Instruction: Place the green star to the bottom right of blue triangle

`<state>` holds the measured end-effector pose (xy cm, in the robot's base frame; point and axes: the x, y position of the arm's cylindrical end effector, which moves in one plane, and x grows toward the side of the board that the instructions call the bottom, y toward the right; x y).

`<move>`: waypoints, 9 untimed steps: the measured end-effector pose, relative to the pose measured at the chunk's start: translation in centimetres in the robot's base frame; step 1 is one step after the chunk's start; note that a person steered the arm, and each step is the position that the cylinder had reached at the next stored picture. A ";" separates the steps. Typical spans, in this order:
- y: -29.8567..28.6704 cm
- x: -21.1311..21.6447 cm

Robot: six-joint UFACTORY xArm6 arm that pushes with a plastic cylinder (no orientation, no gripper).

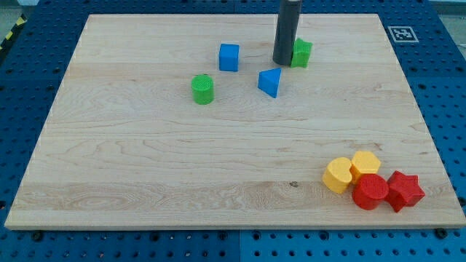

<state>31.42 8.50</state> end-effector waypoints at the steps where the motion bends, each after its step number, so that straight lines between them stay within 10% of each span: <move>1: 0.3 -3.3; 4: 4.0 -3.4; 9: 0.2 7.9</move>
<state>39.37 8.69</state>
